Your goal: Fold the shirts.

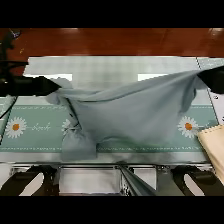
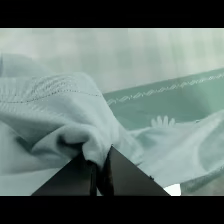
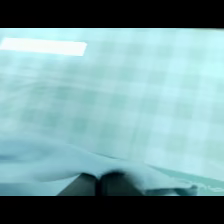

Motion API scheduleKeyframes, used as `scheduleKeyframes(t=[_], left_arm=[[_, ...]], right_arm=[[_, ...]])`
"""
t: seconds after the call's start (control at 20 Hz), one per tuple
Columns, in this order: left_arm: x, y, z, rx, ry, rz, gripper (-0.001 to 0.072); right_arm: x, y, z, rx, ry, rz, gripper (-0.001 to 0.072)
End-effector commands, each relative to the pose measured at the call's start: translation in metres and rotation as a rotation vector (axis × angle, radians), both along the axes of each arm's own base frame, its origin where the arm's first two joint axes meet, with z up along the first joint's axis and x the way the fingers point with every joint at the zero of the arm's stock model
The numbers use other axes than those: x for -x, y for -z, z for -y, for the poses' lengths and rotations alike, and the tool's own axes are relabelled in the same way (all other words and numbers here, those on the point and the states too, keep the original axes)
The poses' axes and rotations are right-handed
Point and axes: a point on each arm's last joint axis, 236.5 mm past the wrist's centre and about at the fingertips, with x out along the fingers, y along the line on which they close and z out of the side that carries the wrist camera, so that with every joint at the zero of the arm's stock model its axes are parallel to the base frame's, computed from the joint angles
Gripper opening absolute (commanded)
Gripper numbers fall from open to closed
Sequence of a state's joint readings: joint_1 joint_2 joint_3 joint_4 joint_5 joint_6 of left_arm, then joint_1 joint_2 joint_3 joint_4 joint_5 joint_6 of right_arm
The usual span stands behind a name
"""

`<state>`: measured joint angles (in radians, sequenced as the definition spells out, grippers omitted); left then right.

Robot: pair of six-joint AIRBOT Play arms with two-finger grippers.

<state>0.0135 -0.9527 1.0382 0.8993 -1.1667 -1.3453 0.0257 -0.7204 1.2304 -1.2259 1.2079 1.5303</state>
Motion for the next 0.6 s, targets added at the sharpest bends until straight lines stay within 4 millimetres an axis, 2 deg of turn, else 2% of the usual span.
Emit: scheduleKeyframes(t=[0.0, 0.1, 0.25, 0.35, 0.5, 0.55], left_arm=[[-0.056, 0.042, 0.015, 0.09, -0.07, -0.016, 0.0021], [-0.084, 0.051, 0.019, 0.092, -0.092, -0.01, 0.0021], [-0.117, 0.057, 0.029, 0.091, -0.091, 0.001, 0.0021], [-0.127, 0.061, 0.041, 0.106, -0.078, -0.005, 0.0021], [-0.127, 0.069, 0.056, 0.135, -0.063, -0.041, 0.0029], [-0.126, 0.07, 0.053, 0.137, -0.065, -0.051, 0.0162]], right_arm=[[-0.078, 0.047, 0.026, -0.061, 0.138, -0.026, 0.0026], [-0.11, 0.072, 0.037, -0.117, 0.18, -0.082, 0.0027], [-0.152, 0.108, 0.026, -0.21, 0.159, -0.151, 0.0027], [-0.182, 0.127, 0.018, -0.329, 0.188, -0.173, 0.0028], [-0.214, 0.153, 0.013, -0.482, 0.251, -0.21, 0.0029], [-0.218, 0.162, 0.017, -0.534, 0.28, -0.237, 0.0081]])
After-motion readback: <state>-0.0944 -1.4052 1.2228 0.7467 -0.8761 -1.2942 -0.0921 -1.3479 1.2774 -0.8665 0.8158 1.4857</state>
